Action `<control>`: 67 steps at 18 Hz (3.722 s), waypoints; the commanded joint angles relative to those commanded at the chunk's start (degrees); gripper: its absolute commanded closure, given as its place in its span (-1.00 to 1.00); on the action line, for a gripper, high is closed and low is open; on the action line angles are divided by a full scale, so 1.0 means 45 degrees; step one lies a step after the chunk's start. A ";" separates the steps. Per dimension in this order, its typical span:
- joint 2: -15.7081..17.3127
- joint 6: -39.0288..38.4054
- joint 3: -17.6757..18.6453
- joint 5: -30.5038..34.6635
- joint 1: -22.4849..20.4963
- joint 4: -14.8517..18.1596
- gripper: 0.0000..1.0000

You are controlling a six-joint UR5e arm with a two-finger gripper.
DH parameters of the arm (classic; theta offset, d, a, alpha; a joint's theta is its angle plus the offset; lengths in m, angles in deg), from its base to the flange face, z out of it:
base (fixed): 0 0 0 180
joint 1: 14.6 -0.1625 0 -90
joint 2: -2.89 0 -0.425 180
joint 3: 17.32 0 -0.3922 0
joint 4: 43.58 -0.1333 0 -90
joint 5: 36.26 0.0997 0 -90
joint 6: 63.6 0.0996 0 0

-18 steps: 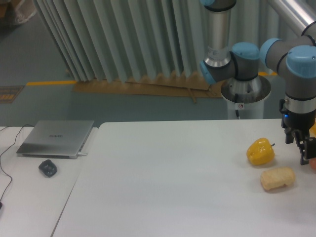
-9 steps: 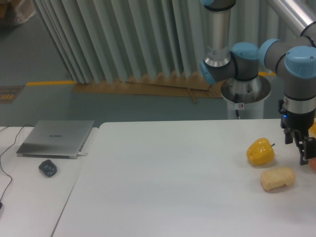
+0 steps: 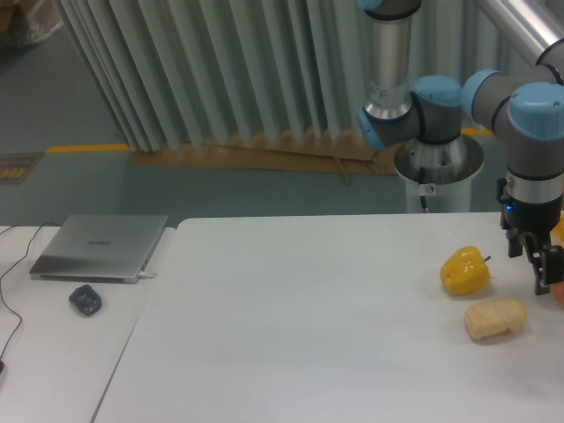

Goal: Place the bread in the basket
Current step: 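Move the gripper over the tan bread roll, then lower the gripper onto the bread roll, then close the gripper around the bread roll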

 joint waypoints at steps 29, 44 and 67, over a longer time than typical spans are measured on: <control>-0.0879 -0.0742 0.0976 0.0137 0.0410 -0.0508 -1.00; -0.1328 -0.0938 0.0820 0.0078 0.0821 -0.0898 -1.00; -0.1660 -0.0821 0.1113 0.0098 0.0801 -0.0977 -1.00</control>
